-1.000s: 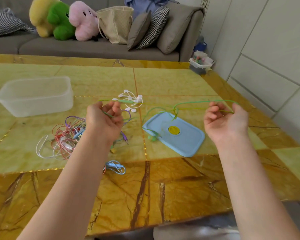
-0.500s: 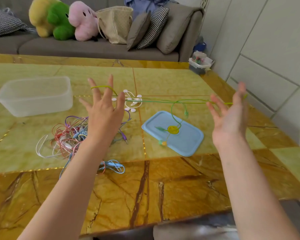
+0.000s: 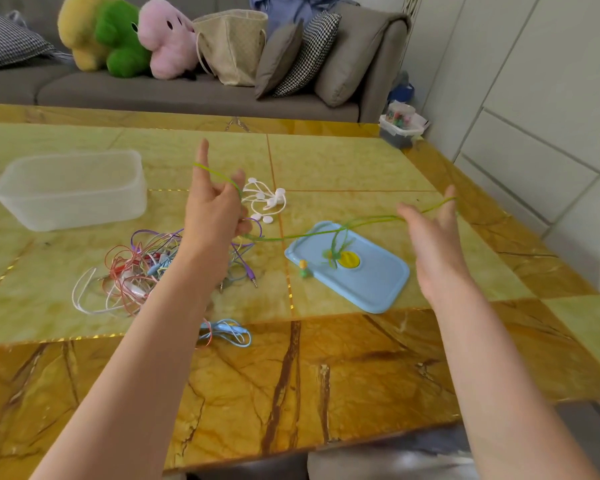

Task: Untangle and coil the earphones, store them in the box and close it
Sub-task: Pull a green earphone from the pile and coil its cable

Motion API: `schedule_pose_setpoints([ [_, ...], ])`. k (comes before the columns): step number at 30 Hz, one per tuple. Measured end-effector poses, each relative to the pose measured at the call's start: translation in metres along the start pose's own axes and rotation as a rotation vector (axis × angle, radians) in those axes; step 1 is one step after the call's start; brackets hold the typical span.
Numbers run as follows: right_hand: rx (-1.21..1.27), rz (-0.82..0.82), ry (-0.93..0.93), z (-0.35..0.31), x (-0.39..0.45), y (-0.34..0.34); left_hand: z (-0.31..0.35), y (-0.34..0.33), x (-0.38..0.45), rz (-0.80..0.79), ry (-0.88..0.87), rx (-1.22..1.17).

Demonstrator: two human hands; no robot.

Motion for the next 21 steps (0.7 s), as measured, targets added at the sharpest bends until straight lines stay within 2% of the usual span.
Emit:
schedule_pose_setpoints([
  [2, -0.239, 0.009, 0.165, -0.003, -0.003, 0.000, 0.000, -0.001, 0.002, -0.063, -0.167, 0.275],
  [4, -0.370, 0.038, 0.270, -0.005, -0.005, 0.001, -0.003, 0.003, 0.003, -0.065, -0.244, 0.528],
  [7, -0.376, 0.048, 0.198, -0.004, -0.002, 0.006, -0.008, 0.009, -0.001, -0.037, -0.212, 0.804],
  [9, -0.111, -0.017, -0.007, -0.004, -0.005, 0.006, -0.015, 0.011, -0.002, -0.077, -0.163, 1.028],
  [12, 0.528, -0.196, -0.263, -0.009, -0.012, -0.009, -0.030, -0.005, -0.012, -0.296, -0.209, 1.287],
  [14, 0.769, -0.267, -0.338, -0.015, -0.018, -0.015, -0.034, -0.023, -0.026, -0.410, -0.282, 1.271],
  [16, 0.797, -0.305, -0.341, -0.021, -0.026, -0.021, -0.035, -0.040, -0.039, -0.532, -0.320, 1.145],
  [19, 0.811, -0.387, -0.371, -0.024, -0.035, -0.029, -0.034, -0.059, -0.052, -0.720, -0.307, 0.774],
  [21, 0.822, -0.419, -0.392, -0.026, -0.035, -0.031, -0.034, -0.065, -0.054, -0.732, -0.352, 0.682],
])
Point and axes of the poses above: each hand's wrist, its own x-axis towards the middle knuckle, its own y-axis out of the back of the hand, z = x × y, the point moved 4 cm from there along x, towards the middle knuckle, and after that the axes turned 12 degrees about z, right-handed, at the moved point
